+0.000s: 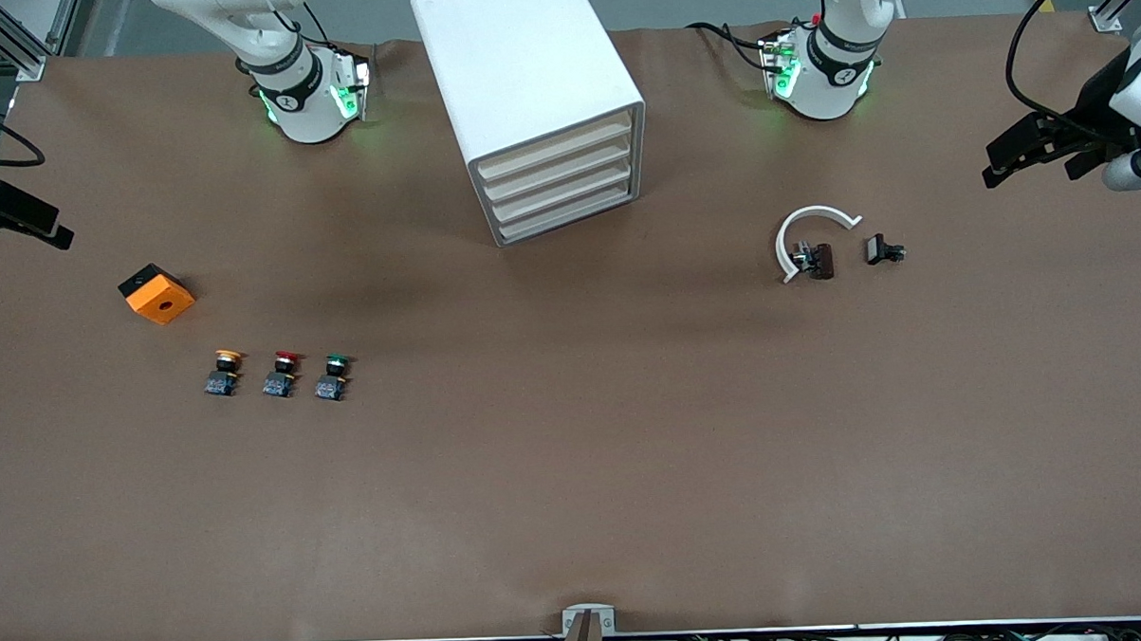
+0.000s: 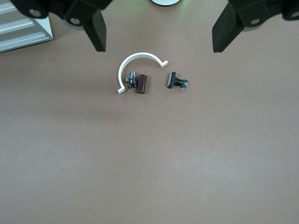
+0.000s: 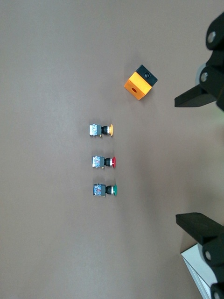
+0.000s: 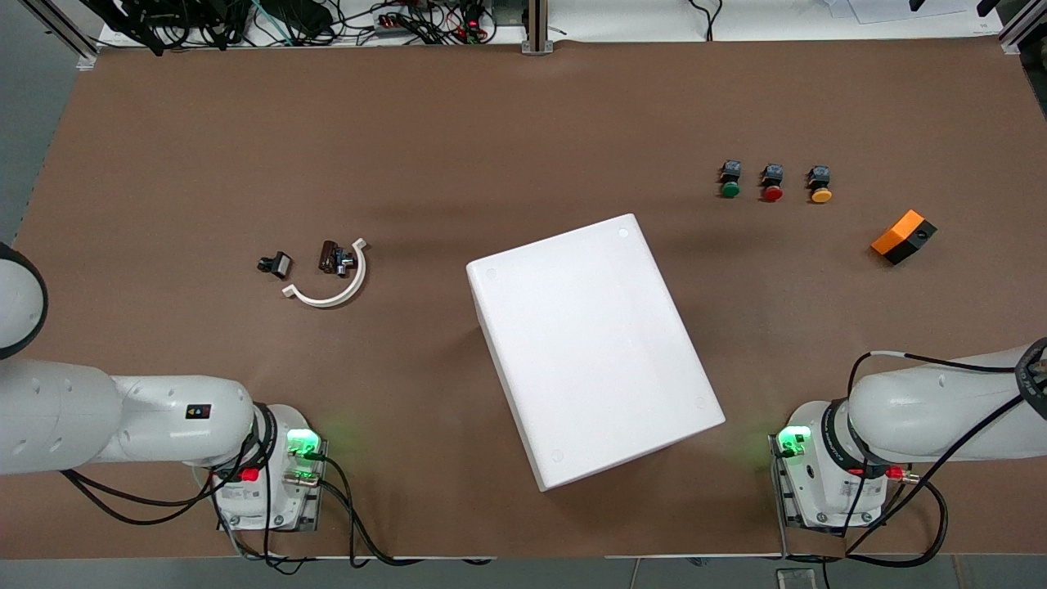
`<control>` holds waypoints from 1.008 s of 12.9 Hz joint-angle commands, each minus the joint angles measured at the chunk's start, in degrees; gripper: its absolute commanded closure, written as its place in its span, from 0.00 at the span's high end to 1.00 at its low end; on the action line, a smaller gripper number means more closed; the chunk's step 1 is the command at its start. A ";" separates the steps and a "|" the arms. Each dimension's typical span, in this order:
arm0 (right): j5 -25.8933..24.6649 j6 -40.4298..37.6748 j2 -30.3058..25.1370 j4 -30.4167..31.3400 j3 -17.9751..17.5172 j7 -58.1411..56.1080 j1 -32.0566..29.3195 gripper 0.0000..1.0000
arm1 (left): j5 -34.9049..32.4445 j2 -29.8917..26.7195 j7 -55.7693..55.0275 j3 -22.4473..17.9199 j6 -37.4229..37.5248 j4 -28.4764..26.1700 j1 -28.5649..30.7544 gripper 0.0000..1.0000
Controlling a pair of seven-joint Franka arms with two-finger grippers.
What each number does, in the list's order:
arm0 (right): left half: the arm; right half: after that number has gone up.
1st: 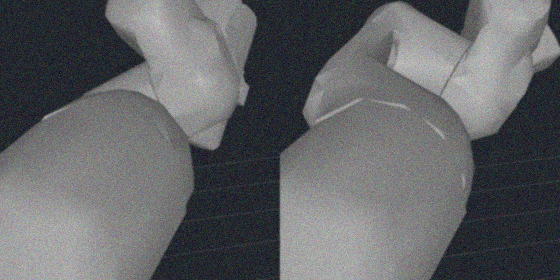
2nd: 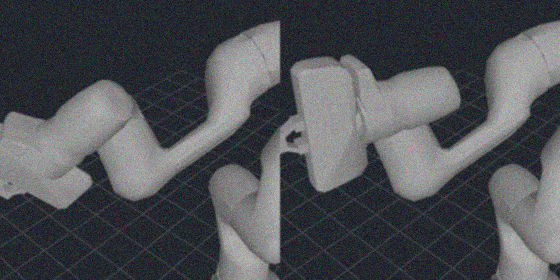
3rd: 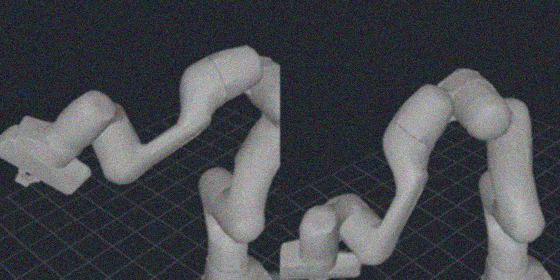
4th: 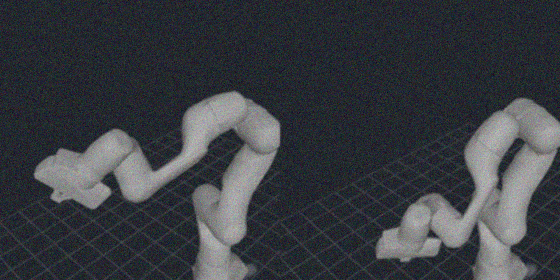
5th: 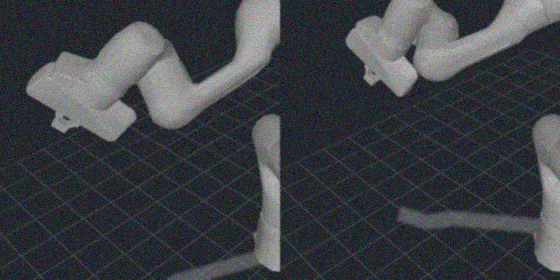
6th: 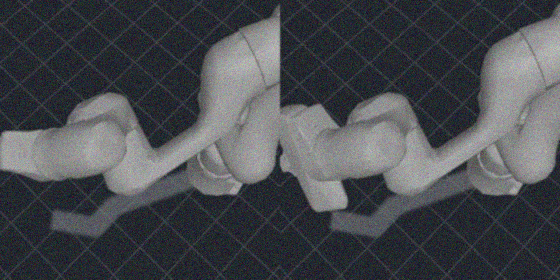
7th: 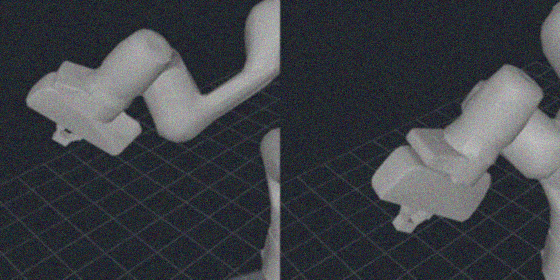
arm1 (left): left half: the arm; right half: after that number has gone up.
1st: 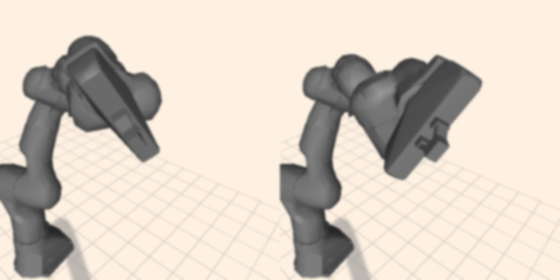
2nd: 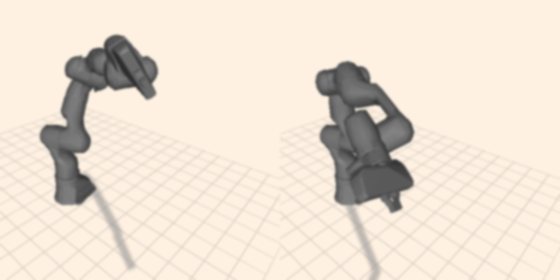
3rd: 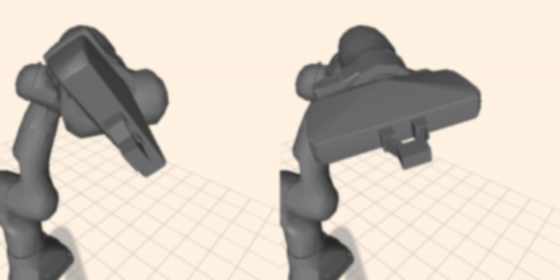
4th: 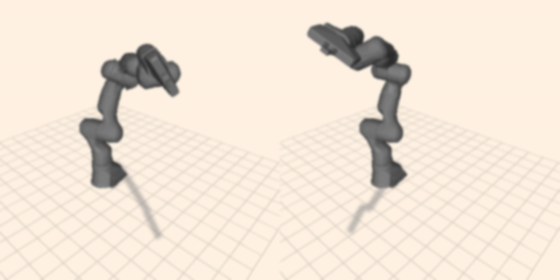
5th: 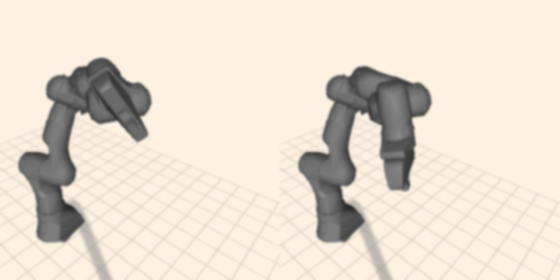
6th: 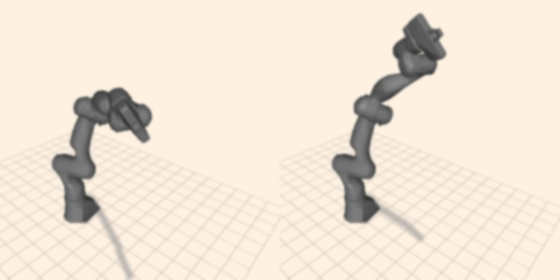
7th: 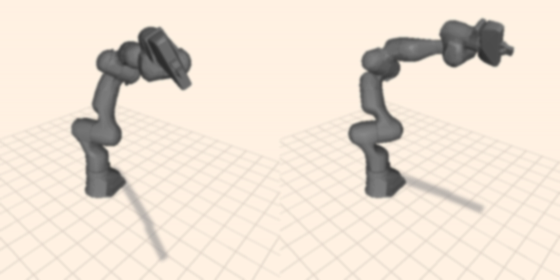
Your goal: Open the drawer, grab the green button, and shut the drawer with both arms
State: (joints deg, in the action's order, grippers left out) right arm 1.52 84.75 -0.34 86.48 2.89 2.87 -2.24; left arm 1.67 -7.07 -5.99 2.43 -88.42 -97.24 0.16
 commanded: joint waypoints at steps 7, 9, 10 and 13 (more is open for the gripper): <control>-0.02 1.82 -1.51 1.50 -1.14 -2.87 -1.10 1.00 | -0.09 1.18 0.10 0.29 0.80 2.41 0.37 1.00; -0.02 2.00 -1.51 1.50 -1.05 -2.87 -1.27 1.00 | -0.09 1.18 0.01 0.29 0.80 2.40 0.28 1.00; -0.11 2.09 -1.42 1.33 -1.05 -2.87 -1.27 1.00 | -0.09 1.18 0.01 0.29 0.80 2.40 0.28 1.00; -0.11 2.17 -1.42 1.33 -1.05 -2.87 -1.18 1.00 | -0.09 1.18 0.10 0.29 0.80 2.40 0.28 1.00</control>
State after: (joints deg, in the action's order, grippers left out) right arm 1.49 86.35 -0.34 86.49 2.73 0.64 -2.33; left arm 1.67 -6.48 -6.03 2.45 -88.42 -96.29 0.27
